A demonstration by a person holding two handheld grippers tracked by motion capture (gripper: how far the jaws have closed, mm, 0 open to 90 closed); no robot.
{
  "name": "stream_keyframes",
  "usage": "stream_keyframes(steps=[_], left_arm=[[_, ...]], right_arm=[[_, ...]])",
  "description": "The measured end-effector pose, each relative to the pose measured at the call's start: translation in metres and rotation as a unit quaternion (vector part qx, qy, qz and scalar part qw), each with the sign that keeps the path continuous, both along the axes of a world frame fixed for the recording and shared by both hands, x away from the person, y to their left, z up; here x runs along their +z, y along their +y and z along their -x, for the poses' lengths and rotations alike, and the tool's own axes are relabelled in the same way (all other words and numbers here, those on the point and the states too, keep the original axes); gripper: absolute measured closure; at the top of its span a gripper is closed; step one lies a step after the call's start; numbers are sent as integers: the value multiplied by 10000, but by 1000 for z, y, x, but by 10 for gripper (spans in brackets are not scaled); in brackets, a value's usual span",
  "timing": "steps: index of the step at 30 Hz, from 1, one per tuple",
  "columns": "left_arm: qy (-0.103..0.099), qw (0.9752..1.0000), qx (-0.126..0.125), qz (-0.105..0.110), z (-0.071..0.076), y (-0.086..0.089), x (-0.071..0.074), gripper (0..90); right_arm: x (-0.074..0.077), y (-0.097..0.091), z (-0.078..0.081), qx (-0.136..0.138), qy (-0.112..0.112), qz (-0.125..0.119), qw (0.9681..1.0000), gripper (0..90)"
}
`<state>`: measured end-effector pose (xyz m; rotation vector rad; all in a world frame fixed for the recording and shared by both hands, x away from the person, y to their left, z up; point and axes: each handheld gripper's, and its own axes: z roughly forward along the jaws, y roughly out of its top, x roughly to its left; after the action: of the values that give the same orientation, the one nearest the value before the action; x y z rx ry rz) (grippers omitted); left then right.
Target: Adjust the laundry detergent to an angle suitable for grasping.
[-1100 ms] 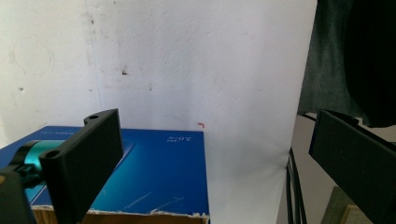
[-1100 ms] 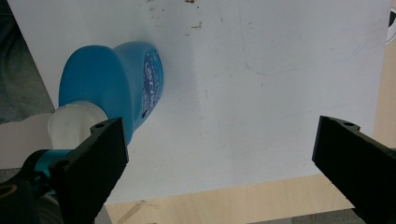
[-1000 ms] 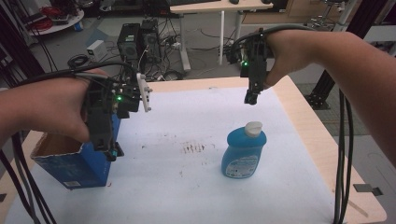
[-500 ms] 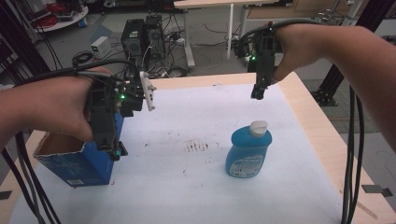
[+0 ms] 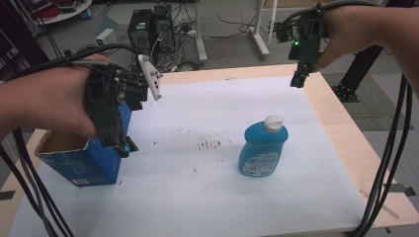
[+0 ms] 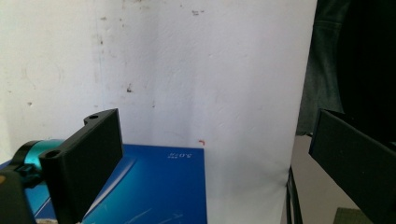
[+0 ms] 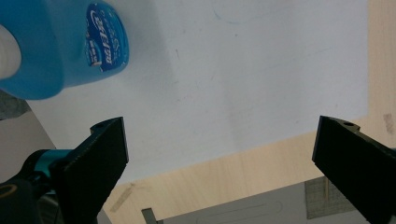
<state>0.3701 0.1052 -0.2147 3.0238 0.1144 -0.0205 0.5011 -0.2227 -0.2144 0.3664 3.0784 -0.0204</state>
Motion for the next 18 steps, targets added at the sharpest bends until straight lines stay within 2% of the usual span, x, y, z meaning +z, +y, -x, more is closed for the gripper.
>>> stream_keyframes(steps=[6,9,12,15,17,18], left_arm=[[39,9997,31,241,-1,-5,0,29],[38,9985,91,530,-2,-10,-1,29],[31,9965,131,819,-2,-12,0,29],[-97,9935,228,1110,-2,-14,1,29],[-139,9926,226,1186,-2,-15,1,29],[-149,9907,274,1328,-3,-16,0,29]], right_arm=[[1,-14,3,-137,-14,-36,9999,25],[3,-17,4,-190,-40,-58,9998,25],[5,-18,5,-180,-56,-73,9998,26],[5,-18,6,-185,-54,-79,9998,26],[5,-18,6,-182,-51,-68,9998,25],[5,-18,7,-195,-50,-44,9998,26]])
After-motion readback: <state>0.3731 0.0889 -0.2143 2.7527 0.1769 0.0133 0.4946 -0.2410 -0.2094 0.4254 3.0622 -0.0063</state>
